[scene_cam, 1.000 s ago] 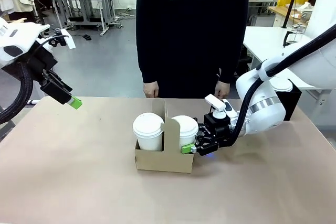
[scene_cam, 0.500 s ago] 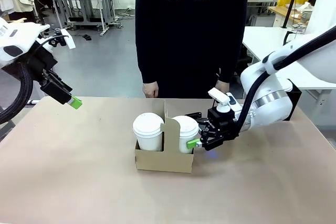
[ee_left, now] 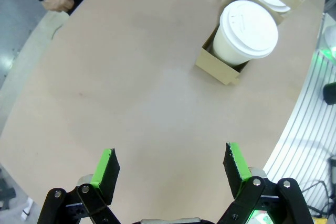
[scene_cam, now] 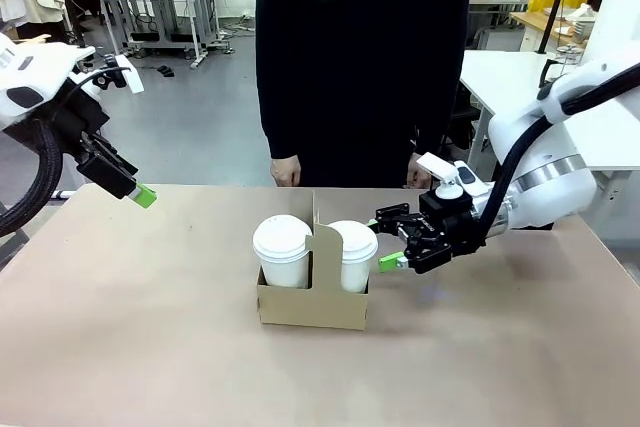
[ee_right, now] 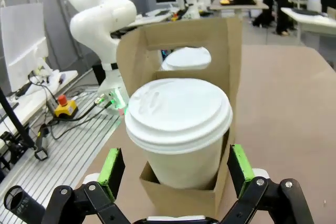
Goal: Pour a drink into a cup and package it in a carrier.
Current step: Insert the held 600 ml Paper Cup into the Cup Carrier.
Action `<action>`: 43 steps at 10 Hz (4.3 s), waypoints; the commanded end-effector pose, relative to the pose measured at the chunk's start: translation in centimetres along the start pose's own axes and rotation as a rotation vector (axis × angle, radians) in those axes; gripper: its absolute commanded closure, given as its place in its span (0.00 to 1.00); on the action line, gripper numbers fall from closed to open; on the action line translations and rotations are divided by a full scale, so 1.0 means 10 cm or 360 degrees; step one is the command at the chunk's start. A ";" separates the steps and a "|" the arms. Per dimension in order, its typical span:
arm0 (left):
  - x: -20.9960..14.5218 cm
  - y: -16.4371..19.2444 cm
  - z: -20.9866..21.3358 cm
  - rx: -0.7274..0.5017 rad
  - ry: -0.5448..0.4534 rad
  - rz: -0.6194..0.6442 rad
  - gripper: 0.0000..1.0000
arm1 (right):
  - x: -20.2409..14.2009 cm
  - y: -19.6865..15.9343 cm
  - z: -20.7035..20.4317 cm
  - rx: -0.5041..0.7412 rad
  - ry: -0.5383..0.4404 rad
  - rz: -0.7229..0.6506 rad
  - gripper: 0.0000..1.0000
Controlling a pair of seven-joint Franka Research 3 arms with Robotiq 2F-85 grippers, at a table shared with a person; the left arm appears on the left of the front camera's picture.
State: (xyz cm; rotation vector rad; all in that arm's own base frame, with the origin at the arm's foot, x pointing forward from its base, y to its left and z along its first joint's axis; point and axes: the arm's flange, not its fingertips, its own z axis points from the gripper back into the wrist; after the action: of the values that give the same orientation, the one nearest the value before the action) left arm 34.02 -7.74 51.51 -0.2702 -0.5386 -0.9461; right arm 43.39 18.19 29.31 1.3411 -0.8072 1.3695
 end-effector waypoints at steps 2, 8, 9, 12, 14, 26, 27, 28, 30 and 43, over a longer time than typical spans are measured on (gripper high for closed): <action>0.00 -0.01 0.01 -0.0001 0.0006 0.0014 0.00 | 0.26 0.43 0.38 -0.0332 0.0142 -0.0231 0.00; 0.00 -0.01 0.01 -0.0001 0.0006 0.0014 0.00 | 0.66 1.87 1.05 -0.1161 0.0135 -0.0949 0.00; 0.00 -0.01 0.01 -0.0001 0.0006 0.0014 0.00 | 0.65 2.02 1.12 -0.1242 0.0179 -0.0990 0.00; 0.00 -0.01 0.01 -0.0001 0.0006 0.0014 0.00 | 0.43 2.13 1.31 -0.1290 0.0291 -0.1058 0.00; 0.00 -0.01 0.01 -0.0001 0.0006 0.0014 0.00 | 0.28 2.10 1.40 -0.1373 0.0427 -0.1104 0.00; 0.00 -0.01 0.01 -0.0001 0.0006 0.0014 0.00 | 0.80 1.38 1.82 -0.1324 0.0365 -0.1052 0.00; 0.00 -0.01 0.01 -0.0001 0.0006 0.0014 0.00 | 0.80 1.38 1.82 -0.1324 0.0365 -0.1052 0.00; 0.00 -0.01 0.01 -0.0001 0.0006 0.0014 0.00 | 0.80 1.38 1.82 -0.1324 0.0365 -0.1052 0.00; 0.00 -0.01 0.01 -0.0001 0.0006 0.0014 0.00 | 0.80 1.38 1.82 -0.1324 0.0365 -0.1052 0.00; 0.00 -0.01 0.01 -0.0001 0.0006 0.0014 0.00 | 0.80 1.38 1.82 -0.1324 0.0365 -0.1052 0.00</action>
State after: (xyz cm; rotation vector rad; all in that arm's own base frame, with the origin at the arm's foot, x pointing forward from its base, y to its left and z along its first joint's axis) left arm 33.94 -7.82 51.56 -0.2670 -0.5385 -0.9475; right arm 36.75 -0.93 42.33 0.6747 -0.5858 0.5442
